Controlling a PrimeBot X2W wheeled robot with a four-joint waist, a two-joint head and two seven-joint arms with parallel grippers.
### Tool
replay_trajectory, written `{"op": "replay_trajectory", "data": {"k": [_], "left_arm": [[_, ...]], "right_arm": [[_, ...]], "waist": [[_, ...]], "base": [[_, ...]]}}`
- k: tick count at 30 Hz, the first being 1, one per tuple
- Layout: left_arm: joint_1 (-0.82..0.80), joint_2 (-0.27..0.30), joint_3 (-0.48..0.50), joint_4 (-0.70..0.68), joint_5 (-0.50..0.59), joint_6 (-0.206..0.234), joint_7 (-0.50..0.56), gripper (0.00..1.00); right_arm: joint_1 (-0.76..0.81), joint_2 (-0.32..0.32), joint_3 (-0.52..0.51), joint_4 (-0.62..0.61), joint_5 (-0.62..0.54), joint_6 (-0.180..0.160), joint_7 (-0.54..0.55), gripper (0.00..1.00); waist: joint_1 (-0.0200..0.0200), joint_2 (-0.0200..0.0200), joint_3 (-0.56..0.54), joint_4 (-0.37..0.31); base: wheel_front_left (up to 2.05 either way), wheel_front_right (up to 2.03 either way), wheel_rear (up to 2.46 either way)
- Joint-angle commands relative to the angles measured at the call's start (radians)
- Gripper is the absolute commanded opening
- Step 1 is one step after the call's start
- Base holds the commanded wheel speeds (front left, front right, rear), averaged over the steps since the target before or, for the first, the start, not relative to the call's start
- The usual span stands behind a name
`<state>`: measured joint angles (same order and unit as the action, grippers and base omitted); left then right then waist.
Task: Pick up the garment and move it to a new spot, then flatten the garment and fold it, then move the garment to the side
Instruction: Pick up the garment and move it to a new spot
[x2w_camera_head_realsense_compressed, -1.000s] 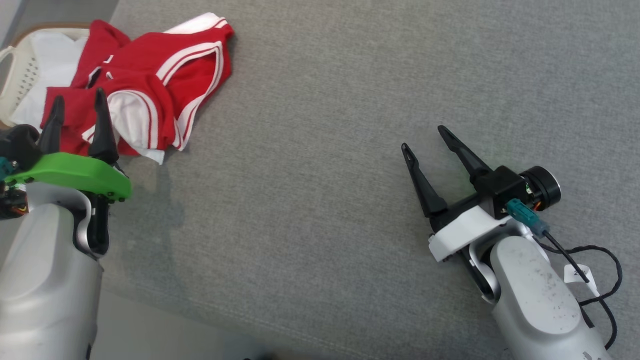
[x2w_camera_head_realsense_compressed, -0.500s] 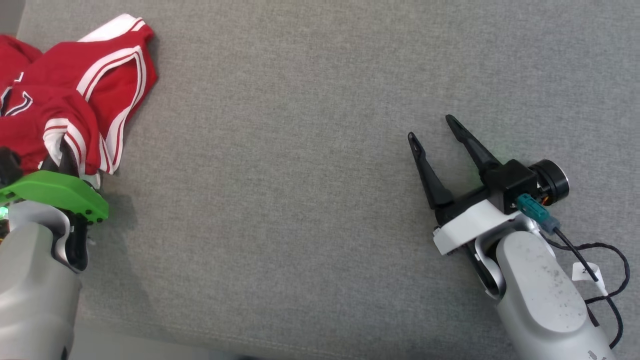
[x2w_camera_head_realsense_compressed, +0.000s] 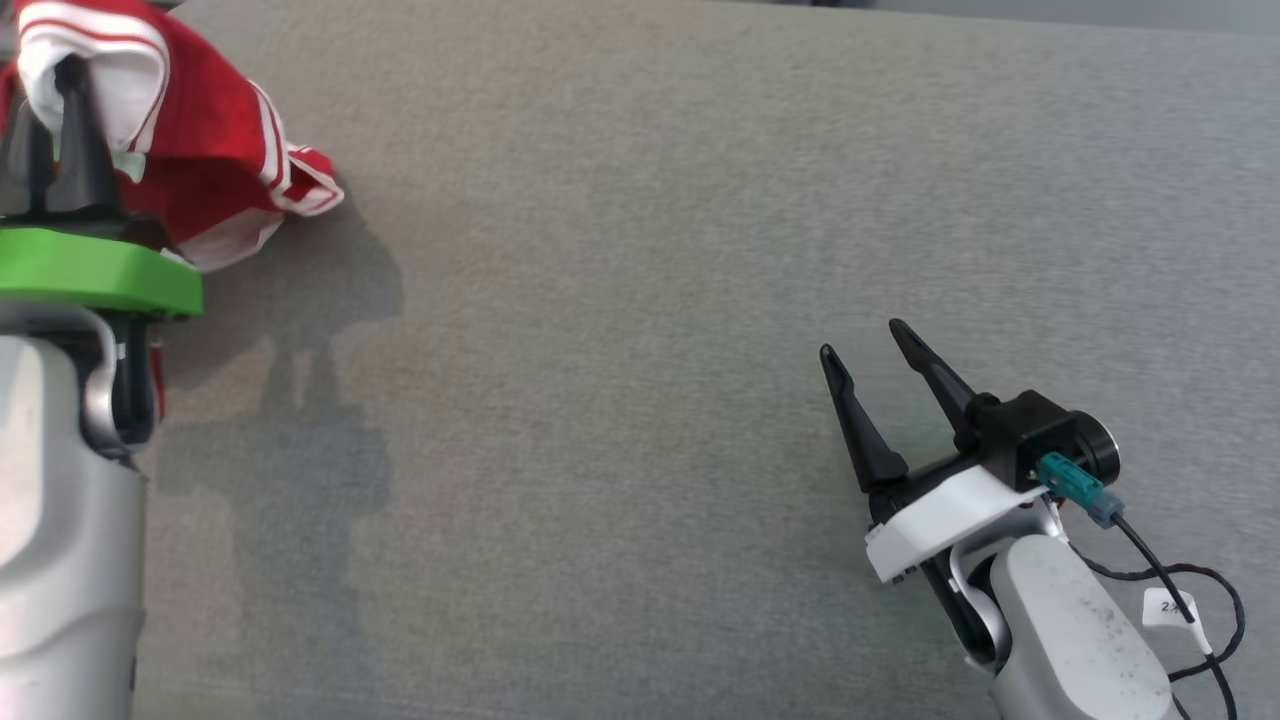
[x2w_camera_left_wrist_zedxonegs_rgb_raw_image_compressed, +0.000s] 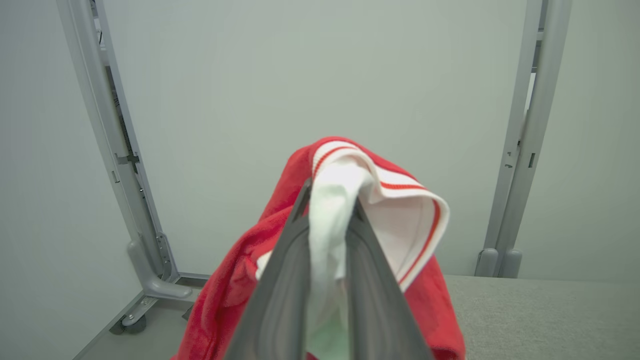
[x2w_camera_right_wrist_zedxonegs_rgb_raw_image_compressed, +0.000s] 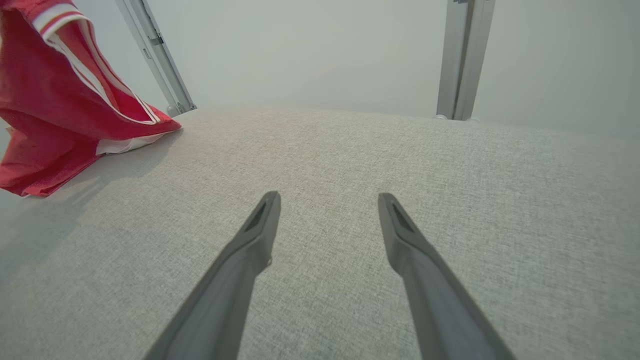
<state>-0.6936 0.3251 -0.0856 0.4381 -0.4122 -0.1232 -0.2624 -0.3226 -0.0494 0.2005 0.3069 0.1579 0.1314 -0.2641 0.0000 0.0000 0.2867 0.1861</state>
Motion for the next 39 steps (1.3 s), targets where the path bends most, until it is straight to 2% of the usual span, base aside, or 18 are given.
{"op": "replay_trajectory", "data": {"k": [1, 9, 15, 20, 21, 22, 23, 26, 29, 39], "left_arm": [[0.013, -0.016, -0.014, -0.021, 0.014, -0.005, -0.003, 0.0], [-0.031, -0.125, -0.18, -0.084, 0.0, -0.009, -0.003, 0.0], [-0.083, -0.199, -0.346, -0.008, -0.04, -0.009, -0.003, 0.0], [-0.127, -0.239, -0.446, 0.116, -0.072, -0.008, -0.002, 0.0], [-0.135, -0.247, -0.457, 0.141, -0.077, -0.008, -0.002, 0.03], [-0.137, -0.251, -0.463, 0.163, -0.078, -0.008, -0.002, 0.39], [-0.139, -0.255, -0.47, 0.18, -0.074, -0.008, -0.002, 1.0], [-0.115, -0.26, -0.476, 0.214, -0.051, -0.009, -0.002, 1.0], [-0.072, -0.26, -0.441, 0.219, -0.037, -0.002, -0.002, 1.0], [0.136, -0.249, -0.222, 0.116, 0.037, 0.026, -0.002, 1.0]], "right_arm": [[0.017, -0.003, 0.002, -0.004, 0.014, -0.001, 0.0, 1.0], [0.019, -0.003, 0.028, -0.022, 0.054, -0.001, 0.0, 1.0], [0.013, -0.003, 0.039, -0.03, 0.081, -0.001, 0.0, 1.0], [0.016, -0.002, 0.039, -0.037, 0.095, -0.001, 0.0, 1.0], [0.017, -0.002, 0.037, -0.038, 0.099, -0.001, 0.0, 1.0], [0.018, -0.002, 0.037, -0.038, 0.101, -0.001, 0.0, 1.0], [0.019, -0.002, 0.036, -0.039, 0.104, -0.001, 0.0, 1.0], [0.027, -0.002, 0.025, -0.042, 0.108, -0.001, 0.0, 1.0], [0.027, -0.002, 0.013, -0.04, 0.107, -0.001, 0.0, 1.0], [0.05, -0.003, -0.027, -0.016, 0.076, -0.001, 0.0, 1.0]], "waist": [[0.0, 0.0, -0.079, -0.109], [0.0, 0.0, -0.074, -0.307], [0.0, 0.0, -0.038, -0.453], [0.0, 0.0, -0.006, -0.532], [0.0, 0.0, -0.001, -0.541], [0.0, 0.0, 0.002, -0.547], [0.0, 0.0, 0.004, -0.55], [0.0, 0.0, 0.009, -0.547], [0.0, 0.0, 0.005, -0.523], [0.0, 0.0, -0.063, -0.398]], "base": [[0.0, 0.0, 0.0], [0.0, 0.0, 0.0], [0.0, 0.0, 0.0], [0.0, 0.0, 0.0], [0.0, 0.0, 0.0], [0.0, 0.0, 0.0], [0.0, 0.0, 0.0], [0.0, 0.0, 0.0], [0.0, 0.0, 0.0], [0.0, 0.0, 0.0]]}}
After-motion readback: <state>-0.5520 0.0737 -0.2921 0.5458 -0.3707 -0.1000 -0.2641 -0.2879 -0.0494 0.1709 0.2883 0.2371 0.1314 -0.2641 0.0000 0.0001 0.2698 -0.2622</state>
